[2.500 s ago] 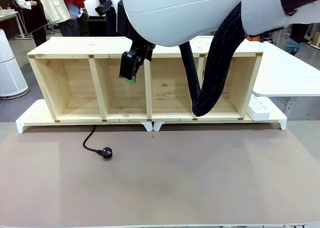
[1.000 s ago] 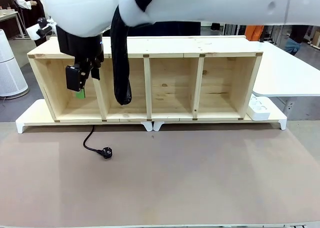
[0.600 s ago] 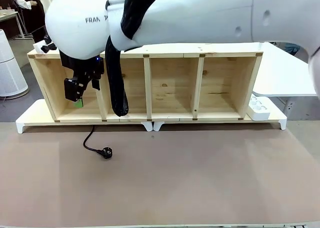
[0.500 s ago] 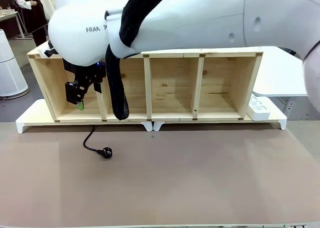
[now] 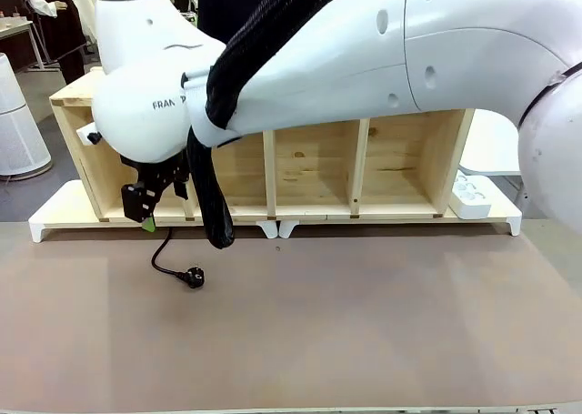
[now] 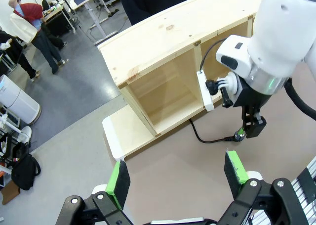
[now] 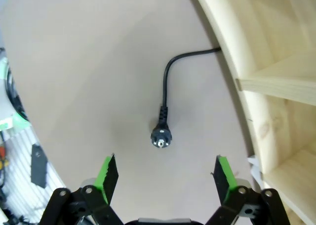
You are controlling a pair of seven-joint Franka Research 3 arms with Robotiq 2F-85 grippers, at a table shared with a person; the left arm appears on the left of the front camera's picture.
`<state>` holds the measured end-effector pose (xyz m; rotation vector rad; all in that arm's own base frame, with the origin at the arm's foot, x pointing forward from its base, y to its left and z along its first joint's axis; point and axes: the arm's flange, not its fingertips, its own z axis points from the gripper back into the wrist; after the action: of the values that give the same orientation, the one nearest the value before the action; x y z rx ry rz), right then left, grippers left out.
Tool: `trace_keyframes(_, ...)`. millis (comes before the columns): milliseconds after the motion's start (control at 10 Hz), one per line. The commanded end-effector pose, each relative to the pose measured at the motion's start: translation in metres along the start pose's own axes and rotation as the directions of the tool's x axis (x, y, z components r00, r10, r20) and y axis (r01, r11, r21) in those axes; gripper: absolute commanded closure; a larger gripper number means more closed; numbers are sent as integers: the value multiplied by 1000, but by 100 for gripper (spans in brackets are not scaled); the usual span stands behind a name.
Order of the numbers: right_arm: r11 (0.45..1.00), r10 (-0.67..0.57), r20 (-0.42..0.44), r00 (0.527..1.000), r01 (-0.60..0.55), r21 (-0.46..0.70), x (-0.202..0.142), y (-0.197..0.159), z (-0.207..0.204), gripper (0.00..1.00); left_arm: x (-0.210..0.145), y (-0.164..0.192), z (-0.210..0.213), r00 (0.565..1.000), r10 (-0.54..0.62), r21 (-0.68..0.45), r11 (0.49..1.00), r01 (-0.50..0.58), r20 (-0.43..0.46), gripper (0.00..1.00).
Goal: Perform cable management.
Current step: When the cord part of the Power Cable appears at the lower middle area of the table and stops, grasp the cord part of the Power Cable.
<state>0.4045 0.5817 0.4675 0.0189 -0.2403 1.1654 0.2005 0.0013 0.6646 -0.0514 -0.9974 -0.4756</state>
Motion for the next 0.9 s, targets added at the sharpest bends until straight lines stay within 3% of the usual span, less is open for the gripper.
trace_keyframes(0,998,-39,26,999,40,-41,-15,9,-16,0,2,-1,-1,1000,14,-3,1000,-14,11,0)
trace_keyframes(400,990,-73,33,997,77,-122,-33,12,-47,0,2,-1,-1,1000,14,-3,1000,-14,11,0)
trace_keyframes(800,992,-75,-3,997,75,-103,-33,18,-65,0,2,-1,-1,1000,14,-3,1000,-14,11,0)
